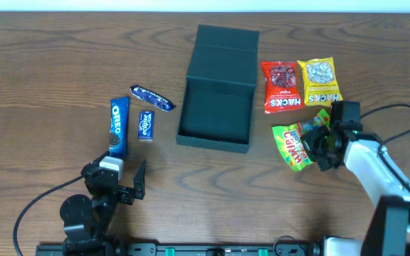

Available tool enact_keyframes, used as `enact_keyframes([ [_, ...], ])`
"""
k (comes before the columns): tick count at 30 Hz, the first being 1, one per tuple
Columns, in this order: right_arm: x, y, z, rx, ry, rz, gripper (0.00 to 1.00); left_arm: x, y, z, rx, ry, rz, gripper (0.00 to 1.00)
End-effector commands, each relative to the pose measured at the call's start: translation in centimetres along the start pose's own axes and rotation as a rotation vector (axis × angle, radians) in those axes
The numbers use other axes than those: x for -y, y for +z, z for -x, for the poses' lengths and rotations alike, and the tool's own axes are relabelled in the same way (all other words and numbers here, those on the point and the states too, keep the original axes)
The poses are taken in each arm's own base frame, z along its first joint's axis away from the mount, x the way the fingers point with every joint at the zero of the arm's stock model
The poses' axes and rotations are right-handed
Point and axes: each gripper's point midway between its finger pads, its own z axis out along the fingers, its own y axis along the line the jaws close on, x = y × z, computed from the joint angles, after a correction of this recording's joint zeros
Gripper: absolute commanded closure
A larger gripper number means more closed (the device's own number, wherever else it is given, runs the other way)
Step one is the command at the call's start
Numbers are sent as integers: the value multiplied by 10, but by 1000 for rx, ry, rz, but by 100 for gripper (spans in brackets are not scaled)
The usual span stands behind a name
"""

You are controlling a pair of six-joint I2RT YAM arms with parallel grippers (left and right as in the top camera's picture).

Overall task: Pack container
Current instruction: 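Lift the Haribo bag and lower it into the green box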

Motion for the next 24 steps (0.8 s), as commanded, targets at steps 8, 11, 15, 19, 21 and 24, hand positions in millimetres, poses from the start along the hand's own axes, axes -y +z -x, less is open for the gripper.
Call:
enact_keyframes([
  [8, -57, -97, -3, 193, -398, 352, 99, 3, 3, -9, -18, -18, -17, 5],
  [11, -79, -125, -19, 226, -581, 499, 99, 3, 3, -9, -18, -18, -17, 5],
  [15, -105, -148, -45, 228, -789, 659, 99, 3, 3, -9, -17, -18, -17, 5],
  [19, -127, -161, -71, 206, -900, 787, 99, 3, 3, -9, -17, -18, -17, 5],
  [21, -140, -167, -84, 214, -952, 842, 99, 3, 3, -9, -18, -18, -17, 5],
  [24, -159, -175, -107, 215, -1026, 919, 99, 3, 3, -9, -18, -18, -17, 5],
])
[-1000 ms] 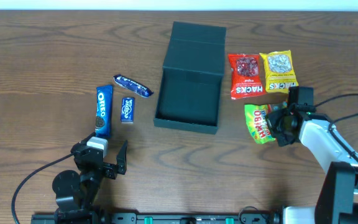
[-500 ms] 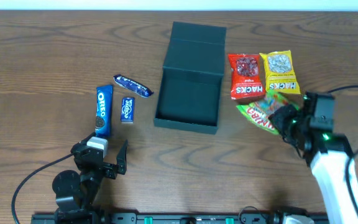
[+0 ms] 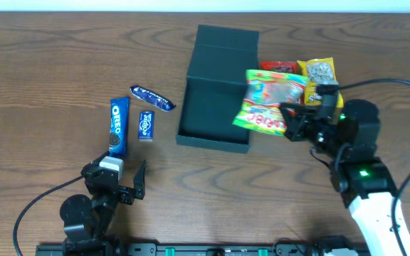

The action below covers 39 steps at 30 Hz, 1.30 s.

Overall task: Pack container
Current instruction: 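Lift the Haribo bag and lower it into the green box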

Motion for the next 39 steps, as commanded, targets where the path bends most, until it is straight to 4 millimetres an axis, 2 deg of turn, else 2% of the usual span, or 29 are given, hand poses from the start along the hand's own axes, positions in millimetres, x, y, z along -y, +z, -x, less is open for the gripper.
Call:
enact_keyframes([
  [1, -37, 12, -5, -29, -94, 120, 99, 3, 3, -9, -17, -17, -16, 5],
  [6, -61, 44, -7, -82, -111, 131, 99, 3, 3, -9, -16, -17, -16, 5],
  [11, -72, 80, -2, -91, -45, 62, 99, 3, 3, -9, -17, -18, -16, 5],
  [17, -68, 110, -8, -48, 19, -78, 99, 3, 3, -9, -17, -17, -16, 5],
  [22, -70, 131, -26, -57, -4, -99, 99, 3, 3, -9, -17, -18, -16, 5],
  [24, -64, 133, -32, -80, -2, -121, 99, 3, 3, -9, -17, -18, -16, 5],
  [29, -32, 129, -59, -184, 66, -243, 99, 3, 3, -9, -17, -18, -16, 5],
  [39, -13, 139, -119, -415, 65, -262, 99, 3, 3, -9, -17, -18, -16, 5],
])
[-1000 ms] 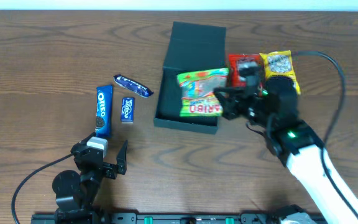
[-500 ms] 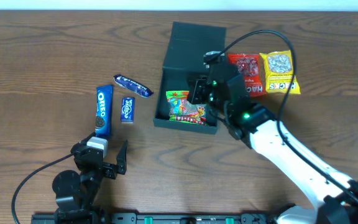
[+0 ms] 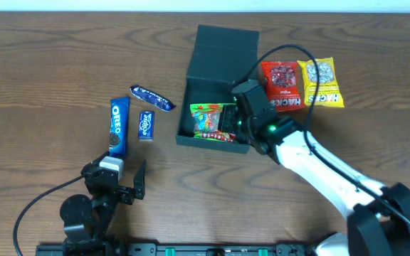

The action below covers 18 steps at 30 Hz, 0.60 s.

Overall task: Pack container
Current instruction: 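Lift the Haribo bag and lower it into the green box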

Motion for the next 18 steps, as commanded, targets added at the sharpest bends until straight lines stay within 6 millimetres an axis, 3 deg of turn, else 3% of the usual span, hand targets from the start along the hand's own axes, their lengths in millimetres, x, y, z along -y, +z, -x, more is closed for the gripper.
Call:
enact_keyframes([
  [1, -4, 14, -11, -68, -14, 34, 99, 3, 3, -9, -17, -18, -17, 5],
  [10, -3, 49, -37, -205, -23, 58, 99, 3, 3, -9, -17, -18, -17, 5],
  [18, -17, 85, -42, -257, -106, 71, 99, 3, 3, -9, -17, -18, -17, 5],
])
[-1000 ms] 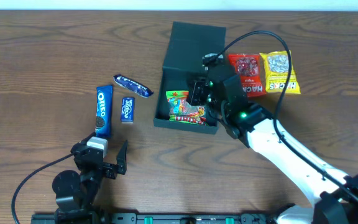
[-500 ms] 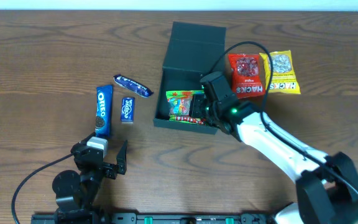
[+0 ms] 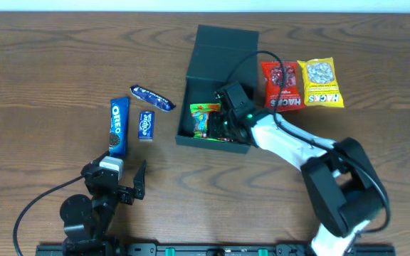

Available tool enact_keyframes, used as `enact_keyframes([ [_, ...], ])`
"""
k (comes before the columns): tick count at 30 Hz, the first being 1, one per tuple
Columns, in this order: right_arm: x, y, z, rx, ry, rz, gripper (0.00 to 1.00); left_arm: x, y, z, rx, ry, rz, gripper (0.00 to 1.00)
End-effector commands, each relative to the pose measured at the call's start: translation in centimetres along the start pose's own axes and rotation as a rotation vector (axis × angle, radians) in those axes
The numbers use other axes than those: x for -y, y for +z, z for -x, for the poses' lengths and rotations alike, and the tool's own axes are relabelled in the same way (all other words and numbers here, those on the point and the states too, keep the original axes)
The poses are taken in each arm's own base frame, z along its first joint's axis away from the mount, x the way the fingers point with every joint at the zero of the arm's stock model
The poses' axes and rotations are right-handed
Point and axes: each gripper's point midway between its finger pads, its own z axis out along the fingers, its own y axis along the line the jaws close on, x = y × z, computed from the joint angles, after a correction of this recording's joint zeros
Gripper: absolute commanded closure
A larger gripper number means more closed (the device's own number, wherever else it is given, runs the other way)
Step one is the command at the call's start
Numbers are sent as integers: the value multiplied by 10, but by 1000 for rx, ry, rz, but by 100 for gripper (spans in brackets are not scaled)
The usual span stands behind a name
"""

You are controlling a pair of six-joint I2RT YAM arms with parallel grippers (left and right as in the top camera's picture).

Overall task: Pack container
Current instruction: 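Lift the Haribo bag and lower it into the green box, then release the Haribo bag and push it flat inside the box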

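The dark open box (image 3: 191, 96) stands mid-table with its lid flipped back. A green gummy bag (image 3: 203, 118) lies inside it, against the left wall. My right gripper (image 3: 218, 124) reaches down into the box and looks shut on the bag's right side, though its fingertips are partly hidden by the wrist. A red HACKS bag (image 3: 280, 85) and a yellow HACKS bag (image 3: 321, 82) lie to the right of the box. An Oreo pack (image 3: 119, 126), a small blue packet (image 3: 146, 124) and a blue candy bar (image 3: 151, 98) lie to its left. My left gripper (image 3: 116, 183) rests open near the front left.
The right arm (image 3: 297, 146) stretches from the front right across the table to the box, its cable arching over the lid (image 3: 226, 44). The left arm's cable (image 3: 38, 206) loops at the front left edge.
My right gripper has shifted further left inside the box, and the gummy bag now shows narrower, pressed against the left wall. The left arm has not moved.
My right gripper was at the gummy bag on the table right of the box. Then it held the bag in the air beside the box. Then the bag was down inside the box, and now it sits further left in it.
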Motion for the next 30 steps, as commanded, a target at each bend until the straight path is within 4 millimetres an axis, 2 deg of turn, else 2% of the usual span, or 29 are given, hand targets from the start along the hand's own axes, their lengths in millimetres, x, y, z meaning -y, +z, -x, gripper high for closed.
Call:
enact_keyframes([
  [1, -16, 14, 1, -25, -70, 28, 99, 3, 3, -9, -18, -18, -16, 5],
  [7, -17, 35, 0, -49, -73, 34, 99, 3, 3, -9, -18, -18, -16, 5],
  [12, -32, 35, 14, 7, -96, 92, 99, 3, 3, -9, -18, -18, -17, 5],
  [18, -54, 24, 25, 4, -144, 180, 99, 3, 3, -9, -18, -18, -16, 5],
  [24, -66, -21, 54, 83, -145, 173, 99, 3, 3, -9, -18, -18, -16, 5],
  [27, -60, -54, 64, 134, -139, 118, 99, 3, 3, -9, -18, -18, -17, 5],
  [30, -53, -93, 66, 162, -205, 84, 99, 3, 3, -9, -17, -18, -16, 5],
])
